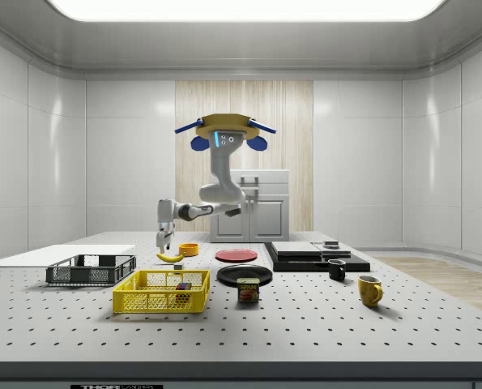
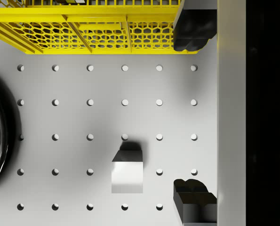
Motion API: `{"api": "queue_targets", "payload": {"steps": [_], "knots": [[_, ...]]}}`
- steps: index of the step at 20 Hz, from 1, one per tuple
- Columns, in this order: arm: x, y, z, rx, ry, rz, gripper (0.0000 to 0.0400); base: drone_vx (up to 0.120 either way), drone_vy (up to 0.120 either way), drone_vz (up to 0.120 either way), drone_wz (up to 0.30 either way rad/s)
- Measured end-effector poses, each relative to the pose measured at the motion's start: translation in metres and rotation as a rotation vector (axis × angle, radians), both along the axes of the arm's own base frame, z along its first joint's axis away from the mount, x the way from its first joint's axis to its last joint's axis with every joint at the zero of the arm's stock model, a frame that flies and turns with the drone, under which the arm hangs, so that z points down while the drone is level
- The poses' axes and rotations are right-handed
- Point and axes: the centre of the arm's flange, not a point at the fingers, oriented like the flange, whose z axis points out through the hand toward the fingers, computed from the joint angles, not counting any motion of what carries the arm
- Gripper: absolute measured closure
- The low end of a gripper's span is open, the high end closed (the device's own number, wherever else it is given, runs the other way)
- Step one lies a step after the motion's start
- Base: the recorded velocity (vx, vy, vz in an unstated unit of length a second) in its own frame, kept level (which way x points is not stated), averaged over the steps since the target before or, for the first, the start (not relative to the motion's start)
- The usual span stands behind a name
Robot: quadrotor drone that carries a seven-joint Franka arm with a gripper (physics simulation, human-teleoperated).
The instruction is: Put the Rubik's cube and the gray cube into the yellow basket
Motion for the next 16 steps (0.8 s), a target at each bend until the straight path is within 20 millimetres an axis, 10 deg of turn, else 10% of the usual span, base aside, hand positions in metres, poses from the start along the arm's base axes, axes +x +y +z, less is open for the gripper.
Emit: {"api": "queue_targets", "payload": {"steps": [16], "knots": [[0.0,0.0,0.0,0.0,0.0,0.0,0.0,-0.062,-0.108,-0.025,0.0]]}}
